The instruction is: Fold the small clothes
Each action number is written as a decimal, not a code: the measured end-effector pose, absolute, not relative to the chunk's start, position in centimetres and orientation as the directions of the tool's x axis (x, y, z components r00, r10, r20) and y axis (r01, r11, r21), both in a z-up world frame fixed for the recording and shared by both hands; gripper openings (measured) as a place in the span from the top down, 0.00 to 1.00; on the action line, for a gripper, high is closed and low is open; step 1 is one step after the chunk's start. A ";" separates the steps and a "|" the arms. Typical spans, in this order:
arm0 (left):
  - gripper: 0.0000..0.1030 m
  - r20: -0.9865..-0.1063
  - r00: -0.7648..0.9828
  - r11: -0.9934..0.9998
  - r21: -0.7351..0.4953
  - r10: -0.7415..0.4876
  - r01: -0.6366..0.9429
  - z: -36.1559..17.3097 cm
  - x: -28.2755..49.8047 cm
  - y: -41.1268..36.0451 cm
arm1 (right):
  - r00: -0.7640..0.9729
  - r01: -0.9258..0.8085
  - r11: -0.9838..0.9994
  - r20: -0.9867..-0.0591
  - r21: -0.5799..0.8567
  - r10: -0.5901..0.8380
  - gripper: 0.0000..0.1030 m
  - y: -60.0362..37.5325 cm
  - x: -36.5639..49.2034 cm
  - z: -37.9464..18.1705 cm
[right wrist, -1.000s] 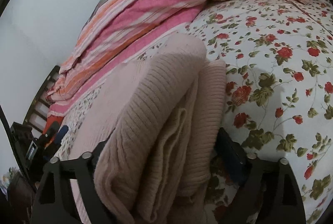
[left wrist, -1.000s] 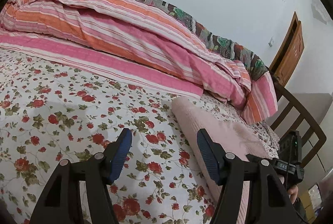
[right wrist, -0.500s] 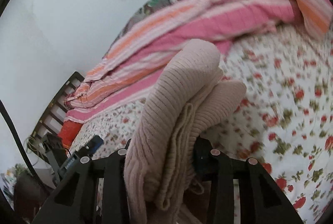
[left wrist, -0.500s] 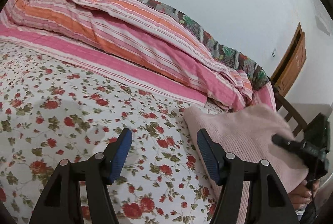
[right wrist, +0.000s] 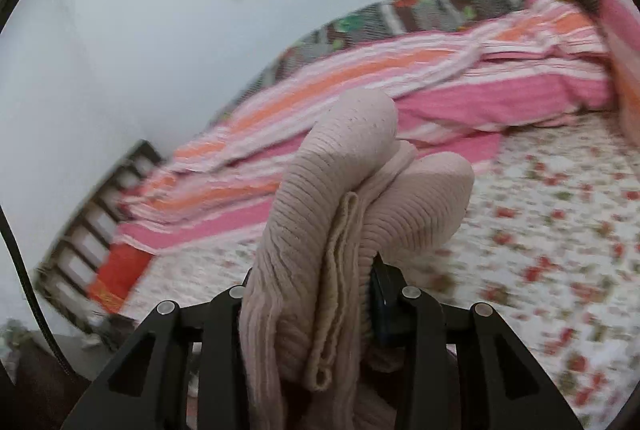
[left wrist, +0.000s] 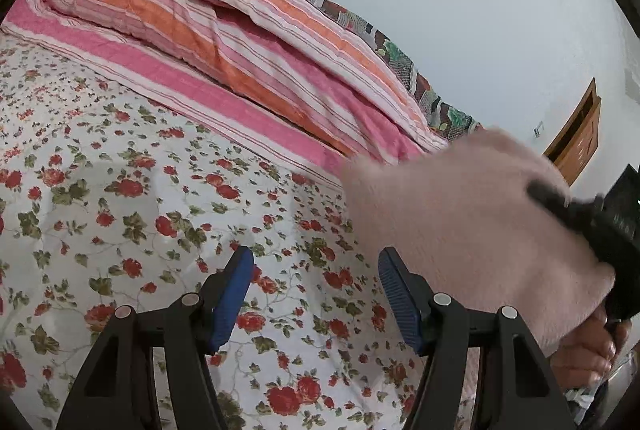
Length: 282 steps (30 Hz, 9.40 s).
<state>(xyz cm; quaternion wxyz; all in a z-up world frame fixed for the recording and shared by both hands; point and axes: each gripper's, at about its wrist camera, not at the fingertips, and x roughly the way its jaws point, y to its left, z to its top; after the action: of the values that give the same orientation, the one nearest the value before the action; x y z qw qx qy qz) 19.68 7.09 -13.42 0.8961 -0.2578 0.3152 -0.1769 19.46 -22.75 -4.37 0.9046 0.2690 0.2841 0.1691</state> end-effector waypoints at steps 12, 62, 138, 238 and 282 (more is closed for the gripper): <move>0.39 -0.509 0.716 0.839 -0.505 -0.477 0.200 -13.7 20.0 4.5 | 0.685 0.044 0.830 -0.621 0.556 0.381 0.55 -30.8 21.6 -17.3; 0.54 -0.565 0.523 0.750 -0.303 -0.638 0.588 -15.8 12.2 0.4 | 0.764 -0.138 0.908 -0.542 0.395 0.351 0.55 -29.3 19.4 -16.5; 0.32 -0.575 0.741 0.921 -0.359 -0.347 0.153 -15.9 20.8 -3.0 | 0.801 -0.077 0.986 -0.579 0.149 0.151 0.43 -27.1 17.4 -16.9; 0.39 -0.626 0.714 0.949 -0.203 -0.314 0.240 -15.9 20.8 -4.0 | 0.755 -0.039 0.993 -0.648 0.108 0.100 0.53 -25.9 19.6 -18.0; 0.37 -0.596 0.726 0.939 -0.203 -0.344 0.279 -15.6 19.7 -3.6 | 0.786 -0.128 0.951 -0.556 0.283 0.271 0.85 -28.3 18.0 -16.1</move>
<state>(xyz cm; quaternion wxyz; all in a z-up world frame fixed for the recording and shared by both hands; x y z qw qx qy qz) 19.72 -3.63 -15.58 0.9275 -0.0497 0.3302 -0.1679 17.96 -28.31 -16.10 0.9379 0.1157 0.3093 0.1063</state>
